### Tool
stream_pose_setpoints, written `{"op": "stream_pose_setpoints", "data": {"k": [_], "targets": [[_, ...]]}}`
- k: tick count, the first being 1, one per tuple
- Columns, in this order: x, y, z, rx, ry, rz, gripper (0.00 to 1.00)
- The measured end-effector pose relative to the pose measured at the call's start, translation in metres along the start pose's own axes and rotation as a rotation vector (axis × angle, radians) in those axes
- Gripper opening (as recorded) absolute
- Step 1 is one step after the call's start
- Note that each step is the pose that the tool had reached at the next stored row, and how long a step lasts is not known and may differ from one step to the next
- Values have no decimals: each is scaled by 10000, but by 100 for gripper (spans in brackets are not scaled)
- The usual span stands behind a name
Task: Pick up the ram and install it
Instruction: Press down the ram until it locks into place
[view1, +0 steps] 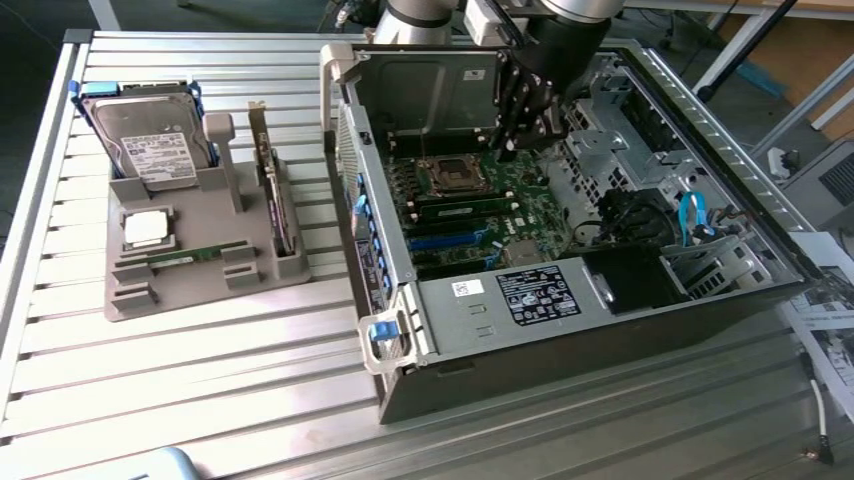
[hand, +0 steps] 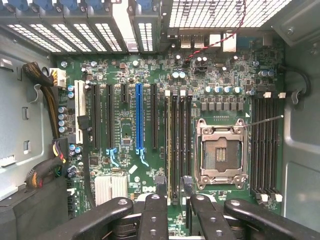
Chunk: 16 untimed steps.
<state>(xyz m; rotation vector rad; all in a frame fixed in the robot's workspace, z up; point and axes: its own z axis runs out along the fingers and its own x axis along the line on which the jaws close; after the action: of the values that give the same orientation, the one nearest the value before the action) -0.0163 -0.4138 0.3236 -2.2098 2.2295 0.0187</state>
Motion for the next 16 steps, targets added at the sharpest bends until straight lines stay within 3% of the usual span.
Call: {"op": "stream_pose_setpoints", "data": {"k": [8, 9, 11, 16], "targets": [[0, 0, 0, 0, 0, 0, 25], [0, 0, 0, 0, 0, 0, 24], [0, 0, 0, 0, 0, 0, 11], [0, 0, 0, 0, 0, -1, 11]]}}
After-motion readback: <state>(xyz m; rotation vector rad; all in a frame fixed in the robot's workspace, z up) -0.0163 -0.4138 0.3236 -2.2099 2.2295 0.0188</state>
